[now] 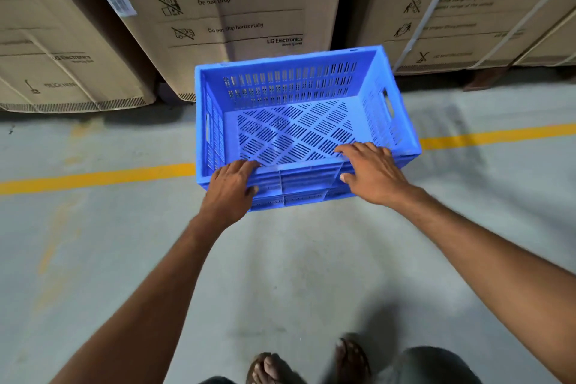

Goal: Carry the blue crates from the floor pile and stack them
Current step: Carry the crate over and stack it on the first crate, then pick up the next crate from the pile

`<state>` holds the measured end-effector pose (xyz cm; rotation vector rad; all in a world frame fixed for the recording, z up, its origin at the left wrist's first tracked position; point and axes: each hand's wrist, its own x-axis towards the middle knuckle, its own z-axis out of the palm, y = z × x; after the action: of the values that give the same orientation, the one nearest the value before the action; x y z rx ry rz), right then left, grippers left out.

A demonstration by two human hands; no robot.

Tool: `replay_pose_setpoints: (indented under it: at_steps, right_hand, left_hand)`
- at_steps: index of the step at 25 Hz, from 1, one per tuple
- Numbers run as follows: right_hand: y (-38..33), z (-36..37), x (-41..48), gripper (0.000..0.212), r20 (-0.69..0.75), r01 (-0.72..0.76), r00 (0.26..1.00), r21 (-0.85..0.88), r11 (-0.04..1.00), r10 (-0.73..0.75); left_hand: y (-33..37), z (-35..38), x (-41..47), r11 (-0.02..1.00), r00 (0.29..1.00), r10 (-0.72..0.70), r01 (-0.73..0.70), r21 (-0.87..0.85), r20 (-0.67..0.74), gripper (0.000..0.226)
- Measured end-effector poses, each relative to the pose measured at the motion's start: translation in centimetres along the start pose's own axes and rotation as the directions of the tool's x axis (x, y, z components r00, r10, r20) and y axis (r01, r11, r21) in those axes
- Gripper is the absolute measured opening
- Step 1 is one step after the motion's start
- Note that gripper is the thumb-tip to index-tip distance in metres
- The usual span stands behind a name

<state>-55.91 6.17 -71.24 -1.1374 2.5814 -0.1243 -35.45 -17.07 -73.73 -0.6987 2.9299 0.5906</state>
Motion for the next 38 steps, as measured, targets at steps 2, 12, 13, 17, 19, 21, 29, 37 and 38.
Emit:
replay_pose_setpoints:
  at_steps: [2,12,13,17,19,21,29,37,38]
  right_hand:
    - [-2.0,-3.7,-3.8,0.055,-0.050,-0.040,0.998,0.096,0.995,0.045]
    - [-12.7,-27.6,-29.1,0.033,-0.133,-0.058,0.977,0.586,0.808,0.166]
    - [-13.8,-29.5,-31.3,0.030,-0.123,-0.061,0.978,0.615,0.786,0.171]
    - [-16.9,-34.1,-39.4,0.026,-0.142,0.020,0.985,0.656,0.754,0.097]
    - [-17.9,-35.0,-42.7,0.025,-0.152,0.082,0.988,0.662,0.745,0.027]
    - [-18.6,-35.7,-45.5,0.024,-0.162,0.139,0.986,0.671,0.729,-0.039]
    - [-20.9,-35.5,-57.2,0.023,-0.114,0.383,0.911,0.593,0.709,-0.397]
    - [-26.8,-29.8,-70.1,0.021,0.110,0.426,0.774,0.638,0.642,-0.623]
    - [-27.8,-29.0,-71.9,0.020,0.135,0.431,0.750,0.643,0.634,-0.647]
  left_hand:
    - [2.4,-3.6,-3.6,0.996,0.998,-0.058,0.056,-0.068,-0.028,0.051]
    - [19.6,-28.0,-25.1,0.847,0.944,-0.293,0.185,-0.499,-0.148,0.030]
    - [21.1,-29.7,-27.6,0.811,0.933,-0.323,0.186,-0.555,-0.159,0.028]
    - [25.6,-34.0,-37.0,0.743,0.897,-0.395,0.184,-0.644,-0.199,0.026]
    - [27.3,-35.0,-41.1,0.739,0.869,-0.434,0.192,-0.645,-0.239,0.026]
    - [28.7,-35.7,-44.7,0.733,0.821,-0.494,0.217,-0.645,-0.285,0.026]
    - [35.2,-34.6,-60.8,0.609,0.612,-0.709,0.283,-0.741,-0.349,0.027]
    - [39.5,-29.7,-79.5,0.377,0.370,-0.899,0.377,-0.846,-0.236,0.023]
    - [39.7,-29.0,-82.1,0.336,0.328,-0.920,0.372,-0.865,-0.216,0.022]
